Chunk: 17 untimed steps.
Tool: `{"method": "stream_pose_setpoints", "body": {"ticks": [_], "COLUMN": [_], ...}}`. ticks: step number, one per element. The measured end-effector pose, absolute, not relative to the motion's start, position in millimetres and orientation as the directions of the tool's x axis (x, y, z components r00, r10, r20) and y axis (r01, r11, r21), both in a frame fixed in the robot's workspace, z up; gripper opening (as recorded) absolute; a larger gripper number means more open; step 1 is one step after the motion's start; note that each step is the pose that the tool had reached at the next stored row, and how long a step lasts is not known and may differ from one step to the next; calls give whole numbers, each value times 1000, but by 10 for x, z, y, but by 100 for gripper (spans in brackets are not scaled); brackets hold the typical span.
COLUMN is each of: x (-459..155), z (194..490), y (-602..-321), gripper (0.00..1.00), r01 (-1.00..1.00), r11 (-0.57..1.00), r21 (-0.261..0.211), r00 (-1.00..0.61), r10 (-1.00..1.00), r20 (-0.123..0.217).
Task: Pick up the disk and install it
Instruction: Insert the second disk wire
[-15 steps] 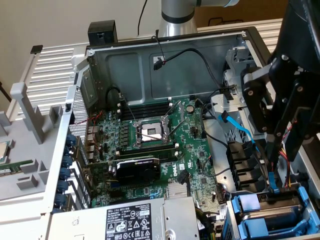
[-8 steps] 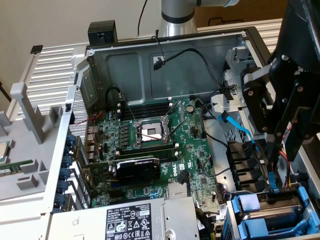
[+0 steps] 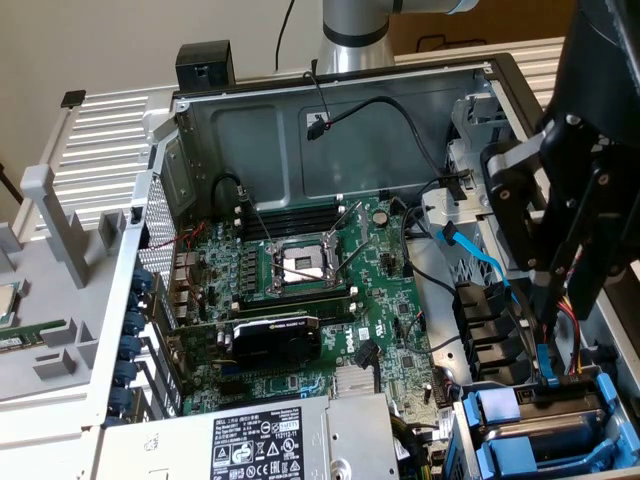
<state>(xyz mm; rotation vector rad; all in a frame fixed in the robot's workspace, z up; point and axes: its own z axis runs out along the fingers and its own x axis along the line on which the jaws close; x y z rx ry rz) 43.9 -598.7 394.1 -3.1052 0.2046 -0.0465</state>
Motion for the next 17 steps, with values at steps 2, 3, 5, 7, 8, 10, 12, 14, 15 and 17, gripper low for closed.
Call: {"method": "stream_pose_setpoints", "body": {"ticks": [2,3,5,7,8,10,12,14,15,17], "x": [440,439,439,439,439,439,439,443,442,442], "z": [3941,3941,3941,3941,3941,3941,3942,3942,3942,3941], "y": [-5986,-5986,-5987,-5987,-5987,-5987,-5987,-5986,-5986,-5985], "gripper": [31,31,31,31,31,31,31,31,31,31], "r01": [-93,-75,-40,-6,9,35,56,67,72,75], "r11": [-995,-997,-999,-1000,-1000,-999,-998,-998,-997,-997], "r21": [-31,-31,-29,-25,-23,-19,-15,-15,-15,-15], "r00": [995,997,999,1000,1000,999,998,998,997,997], "r10": [-94,-76,-40,-7,8,35,55,67,72,75], "r20": [28,28,28,28,28,28,27,22,20,20]}}
